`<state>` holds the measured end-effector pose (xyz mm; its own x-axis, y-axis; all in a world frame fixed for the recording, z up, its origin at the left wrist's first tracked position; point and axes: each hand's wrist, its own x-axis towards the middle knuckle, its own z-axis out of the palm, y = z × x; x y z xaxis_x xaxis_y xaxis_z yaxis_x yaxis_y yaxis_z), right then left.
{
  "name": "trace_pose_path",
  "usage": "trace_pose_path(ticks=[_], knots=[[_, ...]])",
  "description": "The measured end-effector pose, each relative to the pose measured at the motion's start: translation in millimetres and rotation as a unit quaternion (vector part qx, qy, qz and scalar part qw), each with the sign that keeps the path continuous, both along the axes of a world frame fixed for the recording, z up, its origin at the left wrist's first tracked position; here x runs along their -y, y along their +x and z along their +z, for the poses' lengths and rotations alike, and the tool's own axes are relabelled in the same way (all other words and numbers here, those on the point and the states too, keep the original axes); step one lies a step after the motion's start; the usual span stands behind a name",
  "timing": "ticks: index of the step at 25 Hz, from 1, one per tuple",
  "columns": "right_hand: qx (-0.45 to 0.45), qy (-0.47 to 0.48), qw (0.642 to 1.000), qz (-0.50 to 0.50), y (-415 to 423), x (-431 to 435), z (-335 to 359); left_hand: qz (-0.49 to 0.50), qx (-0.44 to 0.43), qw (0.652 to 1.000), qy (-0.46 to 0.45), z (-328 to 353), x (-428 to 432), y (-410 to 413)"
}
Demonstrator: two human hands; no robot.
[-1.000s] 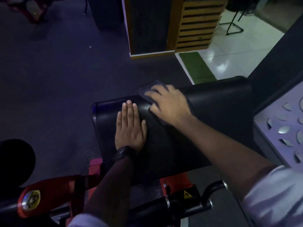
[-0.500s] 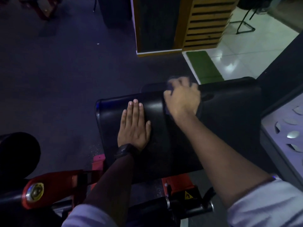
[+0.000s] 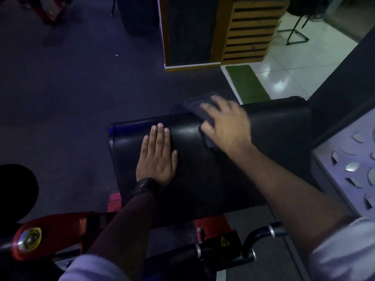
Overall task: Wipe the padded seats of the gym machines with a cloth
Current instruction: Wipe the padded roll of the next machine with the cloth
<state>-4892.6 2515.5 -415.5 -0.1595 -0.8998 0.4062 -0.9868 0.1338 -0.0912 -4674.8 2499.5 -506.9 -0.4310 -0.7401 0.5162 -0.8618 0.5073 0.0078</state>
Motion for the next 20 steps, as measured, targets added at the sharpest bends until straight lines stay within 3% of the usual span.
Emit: trace_pose_path(ticks=[2,3,4,6,7,9,10,13,14,17,18,20], knots=[[0.112,0.016,0.975,-0.193,3.1,-2.8,4.3,-0.001,0.002,1.000,0.010,0.4,-0.9,0.0],[0.089,0.010,0.979,-0.183,16.0,-5.2,-1.5,-0.003,0.008,1.000,0.015,2.1,-1.4,0.8],[0.018,0.003,0.995,-0.096,26.2,-10.5,-6.4,-0.004,0.015,1.000,0.019,4.6,-1.9,1.6],[-0.071,0.036,0.995,0.065,6.0,-12.4,-3.5,-0.007,0.020,0.999,0.029,12.3,-3.3,0.1],[-0.051,0.055,0.996,0.038,-12.6,-5.1,2.9,-0.018,0.017,0.999,0.038,16.6,-4.3,-3.2],[0.070,0.059,0.986,-0.143,-23.8,0.4,14.5,-0.048,0.009,0.997,0.059,26.4,-5.1,-16.1],[0.085,0.047,0.980,-0.177,-16.6,0.8,13.2,-0.056,0.002,0.996,0.064,32.1,-4.2,-26.1],[-0.051,0.053,0.996,0.051,-5.8,-9.1,2.3,-0.057,-0.020,0.995,0.076,43.3,4.2,-59.5],[-0.060,0.074,0.993,0.076,-24.0,-4.9,4.8,-0.057,-0.012,0.996,0.070,43.1,7.2,-66.4],[0.065,0.071,0.982,-0.166,-48.5,3.8,17.8,-0.054,0.018,0.998,0.037,33.6,7.5,-73.1],[0.050,0.058,0.982,-0.173,-39.3,5.3,12.4,-0.058,0.022,0.998,0.027,30.6,7.9,-73.2],[-0.023,0.036,0.999,-0.021,-15.7,-5.5,0.3,-0.070,0.032,0.997,0.015,28.6,6.8,-71.7]])
